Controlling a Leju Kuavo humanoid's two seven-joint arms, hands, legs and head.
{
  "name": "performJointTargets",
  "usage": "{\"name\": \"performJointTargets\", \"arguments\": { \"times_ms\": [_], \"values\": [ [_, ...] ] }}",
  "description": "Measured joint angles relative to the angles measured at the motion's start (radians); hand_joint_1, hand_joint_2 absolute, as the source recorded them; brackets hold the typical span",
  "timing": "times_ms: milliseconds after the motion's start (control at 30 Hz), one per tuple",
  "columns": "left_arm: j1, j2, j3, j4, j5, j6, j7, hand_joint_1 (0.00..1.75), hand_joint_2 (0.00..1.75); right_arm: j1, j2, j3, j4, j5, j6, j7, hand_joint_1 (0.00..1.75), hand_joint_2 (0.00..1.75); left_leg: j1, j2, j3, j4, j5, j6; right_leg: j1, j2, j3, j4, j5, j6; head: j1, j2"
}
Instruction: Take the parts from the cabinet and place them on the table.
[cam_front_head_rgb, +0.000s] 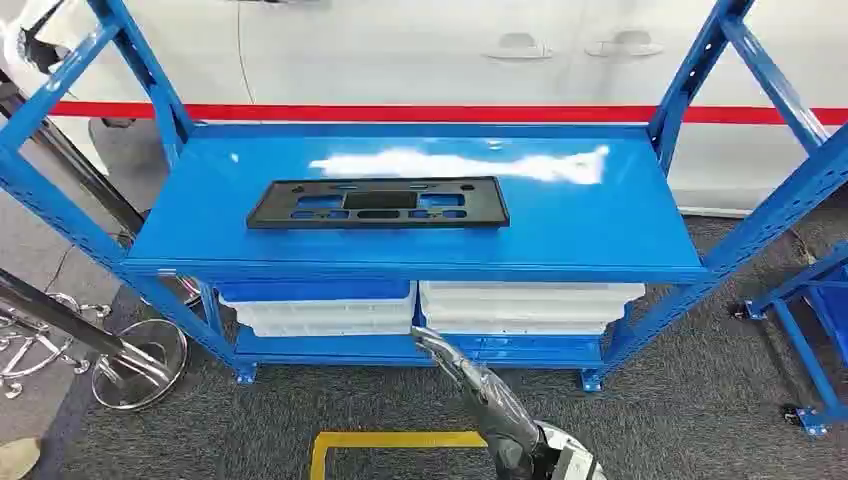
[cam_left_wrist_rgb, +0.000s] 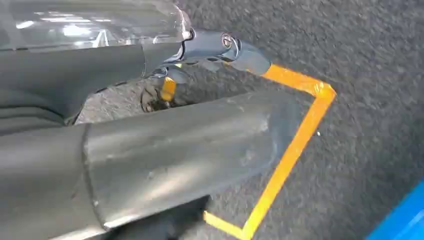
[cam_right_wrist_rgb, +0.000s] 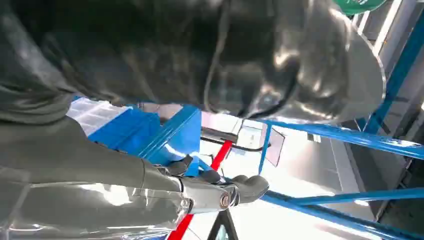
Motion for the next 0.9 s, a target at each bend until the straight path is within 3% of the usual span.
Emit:
{"name": "performJointTargets", "arguments": {
  "times_ms": [33,67,133,167,233,300,367,400,500,533,567,600,667,733,767,800,833,900],
  "values": [
    [0.002,0.0,0.0,0.0,0.0,0.0,0.0,0.0,0.0,0.0,0.0,0.0,0.0,0.0,0.0,0.0,0.0,0.0,0.0,0.0,-0.025,0.021,0.015,-0.001,0.0,0.002,0.008,0.001,-0.007,0.0,0.0,0.0],
    [0.004,0.0,0.0,0.0,0.0,0.0,0.0,0.0,0.0,0.001,0.0,0.0,0.0,0.0,0.0,0.0,0.0,0.0,0.0,0.0,-0.022,-0.011,0.058,0.0,0.0,0.004,0.019,0.001,-0.015,0.001,0.0,0.0],
    [0.003,0.003,0.0,0.0,0.0,0.001,0.0,0.0,0.0,0.001,0.0,0.0,0.0,0.0,0.0,0.0,0.0,0.0,0.0,0.0,0.037,-0.177,0.18,0.008,0.0,0.005,0.048,0.001,-0.035,0.007,0.0,0.0],
    [0.003,0.003,0.0,0.0,0.0,0.001,0.0,0.0,0.0,0.001,0.0,0.0,0.0,0.0,0.0,0.0,0.0,0.0,-0.001,0.001,0.061,-0.254,0.216,0.014,0.001,0.004,0.061,0.002,-0.046,0.011,0.0,0.0],
    [0.001,0.003,0.0,0.003,0.0,0.001,0.0,0.0,0.0,0.0,0.0,0.0,0.0,0.001,0.0,0.0,0.0,0.0,-0.009,0.001,0.086,-0.283,0.184,0.024,0.005,0.006,0.056,0.004,-0.055,0.023,0.0,0.0],
    [0.001,0.004,0.0,0.003,0.0,0.001,0.0,0.0,0.0,0.0,0.0,0.0,0.0,0.002,0.0,0.0,0.0,0.0,-0.009,-0.001,0.082,-0.285,0.179,0.034,0.006,0.005,0.06,0.005,-0.05,0.031,0.0,0.0],
    [0.004,0.003,0.0,0.003,0.0,0.0,-0.002,0.0,0.0,-0.001,0.0,0.0,0.0,0.002,0.0,0.0,0.0,0.0,-0.001,-0.003,0.107,-0.301,0.176,0.043,0.003,0.004,0.063,0.023,-0.061,0.042,0.0,0.0],
    [0.003,0.003,0.0,0.003,-0.001,-0.001,-0.005,0.0,0.0,-0.003,0.0,0.0,0.0,0.002,0.0,-0.001,0.0,0.0,0.0,-0.002,0.118,-0.305,0.171,0.05,0.003,0.005,0.041,0.066,-0.079,0.046,0.0,0.0],
    [0.0,0.004,0.0,0.003,-0.004,-0.003,-0.007,0.0,0.0,-0.004,0.0,0.0,0.002,0.002,0.0,0.0,0.0,0.0,-0.001,-0.003,0.132,-0.305,0.156,0.056,-0.002,0.005,-0.101,0.275,-0.157,0.057,0.0,0.0],
    [0.002,0.004,0.0,0.003,-0.006,-0.004,-0.007,0.0,0.0,-0.004,0.0,0.0,0.003,0.003,0.0,0.0,0.0,0.0,-0.001,-0.004,0.14,-0.305,0.148,0.055,-0.003,0.005,-0.14,0.312,-0.153,0.058,0.0,0.0],
    [0.003,0.004,0.0,0.003,-0.007,-0.005,-0.007,0.0,0.0,-0.003,0.0,0.001,0.003,0.003,0.0,0.0,0.0,0.0,-0.001,-0.004,0.15,-0.305,0.141,0.053,-0.003,0.004,-0.15,0.301,-0.124,0.059,0.0,0.0],
    [0.003,0.004,0.0,0.003,-0.008,-0.005,-0.007,0.0,0.0,-0.003,0.0,0.0,0.003,0.003,0.0,0.0,0.0,0.0,-0.001,-0.005,0.166,-0.305,0.13,0.051,-0.004,0.005,-0.139,0.241,-0.063,0.056,0.0,0.0],
    [0.003,0.004,0.0,0.003,-0.008,-0.005,-0.009,0.0,0.0,-0.004,0.0,0.001,0.003,0.003,0.001,0.0,0.0,0.0,-0.001,-0.006,0.196,-0.307,0.109,0.046,-0.001,0.005,-0.084,0.07,0.068,0.043,0.0,0.0],
    [-0.002,0.002,0.0,0.004,-0.008,-0.007,-0.012,0.0,0.0,-0.007,0.0,0.001,0.006,0.002,0.006,0.001,0.0,0.0,0.0,-0.006,0.195,-0.311,0.104,0.038,0.014,0.003,-0.092,0.031,0.038,0.028,0.002,0.0],
    [-0.002,0.003,0.0,0.004,-0.008,-0.008,-0.013,0.0,0.0,-0.008,0.0,0.002,0.006,0.002,0.008,0.001,0.0,0.0,0.001,-0.004,0.193,-0.315,0.098,0.027,0.015,0.003,-0.091,0.032,0.057,0.022,0.0,0.0],
    [0.0,0.002,0.0,0.004,-0.008,-0.008,-0.015,0.0,0.0,-0.008,0.0,0.002,0.006,0.002,0.009,0.001,0.0,0.0,0.0,-0.002,0.203,-0.305,0.103,0.021,0.017,0.007,-0.085,0.021,0.048,0.016,0.001,0.0],
    [0.0,0.003,0.0,0.004,-0.008,-0.008,-0.017,0.0,0.0,-0.01,0.001,0.002,0.007,0.001,0.011,0.001,0.0,0.0,-0.002,-0.002,0.21,-0.304,0.107,0.014,0.011,0.008,-0.074,0.015,0.045,0.01,0.001,0.0],
    [-0.004,0.004,0.0,0.004,-0.01,-0.008,-0.019,0.0,0.0,-0.015,0.005,0.002,0.008,0.0,0.012,0.0,0.0,0.0,0.001,-0.002,0.199,-0.257,0.086,0.008,0.006,0.006,-0.041,0.002,0.036,-0.002,0.001,0.0]
  ]
}}
